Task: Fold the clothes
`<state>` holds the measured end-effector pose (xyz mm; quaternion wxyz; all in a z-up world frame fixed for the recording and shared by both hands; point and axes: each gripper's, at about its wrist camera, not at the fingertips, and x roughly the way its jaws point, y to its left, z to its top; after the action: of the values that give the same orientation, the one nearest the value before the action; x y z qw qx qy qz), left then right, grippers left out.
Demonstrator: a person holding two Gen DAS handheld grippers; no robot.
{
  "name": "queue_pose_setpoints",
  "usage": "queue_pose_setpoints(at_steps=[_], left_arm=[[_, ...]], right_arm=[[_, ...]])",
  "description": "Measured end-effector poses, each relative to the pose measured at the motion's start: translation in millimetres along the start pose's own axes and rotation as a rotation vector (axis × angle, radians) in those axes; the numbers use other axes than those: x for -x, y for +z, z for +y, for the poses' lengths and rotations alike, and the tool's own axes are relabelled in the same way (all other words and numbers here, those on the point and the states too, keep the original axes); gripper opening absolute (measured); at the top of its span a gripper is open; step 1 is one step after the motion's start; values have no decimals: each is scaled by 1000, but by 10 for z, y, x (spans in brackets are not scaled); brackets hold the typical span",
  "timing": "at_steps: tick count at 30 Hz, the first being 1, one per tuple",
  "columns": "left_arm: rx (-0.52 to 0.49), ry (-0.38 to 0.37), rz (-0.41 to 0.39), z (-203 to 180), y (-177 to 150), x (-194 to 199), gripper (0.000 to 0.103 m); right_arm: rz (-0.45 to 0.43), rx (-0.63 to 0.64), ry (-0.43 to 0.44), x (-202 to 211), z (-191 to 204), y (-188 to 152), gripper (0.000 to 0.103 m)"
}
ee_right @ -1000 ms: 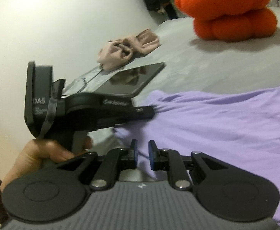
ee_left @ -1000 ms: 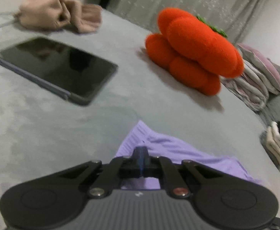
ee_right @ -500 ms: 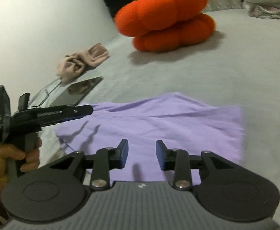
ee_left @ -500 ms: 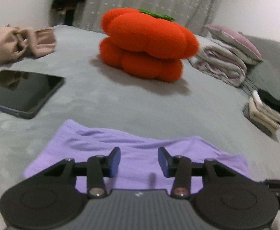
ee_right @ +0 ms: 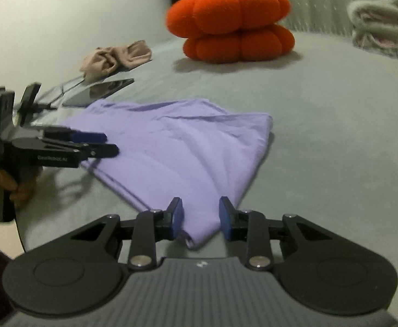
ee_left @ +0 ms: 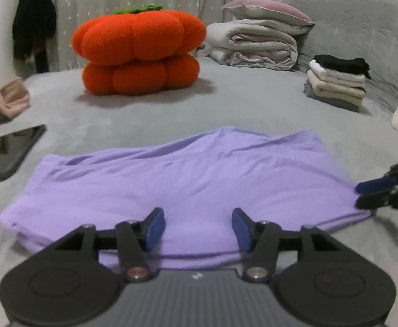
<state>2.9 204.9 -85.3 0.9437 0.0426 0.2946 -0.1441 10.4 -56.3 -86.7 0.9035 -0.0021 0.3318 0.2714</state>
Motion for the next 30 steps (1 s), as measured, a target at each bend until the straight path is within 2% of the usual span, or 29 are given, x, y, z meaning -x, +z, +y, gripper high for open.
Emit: queue_pose_setpoints(at_steps=[1, 3, 6, 9, 13, 18, 24, 30], left_arm=[[-12, 21, 2, 8, 0, 28, 62], [-35, 63, 11, 15, 4, 85, 66], [-41, 88, 16, -17, 56, 134, 66], [-78, 52, 6, -160, 137, 155, 67], [-126, -9, -14, -407, 376, 148, 68], [-130, -111, -46, -729, 594, 199, 73], [-196, -184, -47, -1101, 408, 186, 73], [-262, -210, -18, -1296, 226, 112, 73]], right_arm=[[4, 14, -5, 25, -4, -21, 36], [17, 15, -1, 60, -59, -26, 36], [31, -30, 14, 107, -182, -12, 36], [45, -123, 43, 154, -322, 19, 36], [102, -319, 116, 137, -509, 102, 37], [147, -438, 178, 68, -606, 110, 39], [202, -580, 253, -14, -722, 121, 39], [201, -673, 307, -88, -840, 81, 29]])
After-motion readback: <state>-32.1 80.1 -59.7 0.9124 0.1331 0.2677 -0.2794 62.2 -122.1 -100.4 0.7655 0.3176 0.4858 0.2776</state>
